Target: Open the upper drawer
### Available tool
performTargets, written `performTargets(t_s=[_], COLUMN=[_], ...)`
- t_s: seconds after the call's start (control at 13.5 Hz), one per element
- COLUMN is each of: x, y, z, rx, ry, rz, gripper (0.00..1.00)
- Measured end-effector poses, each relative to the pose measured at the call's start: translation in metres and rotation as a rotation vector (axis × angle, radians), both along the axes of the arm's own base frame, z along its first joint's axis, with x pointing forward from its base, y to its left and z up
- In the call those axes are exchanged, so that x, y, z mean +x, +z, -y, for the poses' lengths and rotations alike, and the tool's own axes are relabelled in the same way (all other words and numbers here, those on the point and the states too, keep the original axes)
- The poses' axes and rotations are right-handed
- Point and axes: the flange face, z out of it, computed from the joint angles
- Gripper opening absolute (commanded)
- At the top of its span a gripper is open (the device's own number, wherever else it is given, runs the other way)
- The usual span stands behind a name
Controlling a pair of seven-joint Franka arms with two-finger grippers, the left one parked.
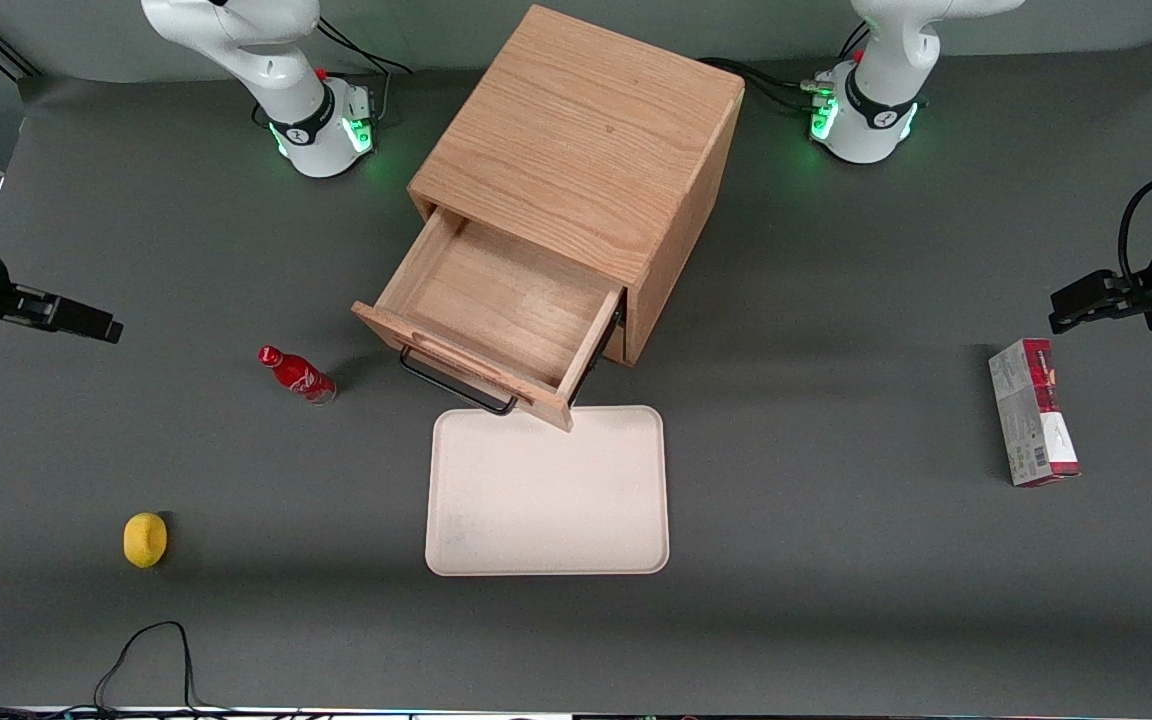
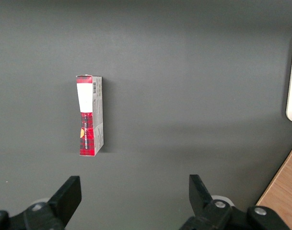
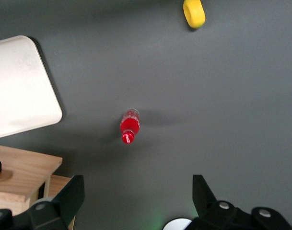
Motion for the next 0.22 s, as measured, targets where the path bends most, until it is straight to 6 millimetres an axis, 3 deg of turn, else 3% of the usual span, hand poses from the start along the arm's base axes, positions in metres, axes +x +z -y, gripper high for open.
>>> performTargets(t_s=[0.22], x=[-0.034], y=[-0.007], z=[0.0], rx=[-0.002], ry=[-0.002], rz=[0.035], gripper=[1.0])
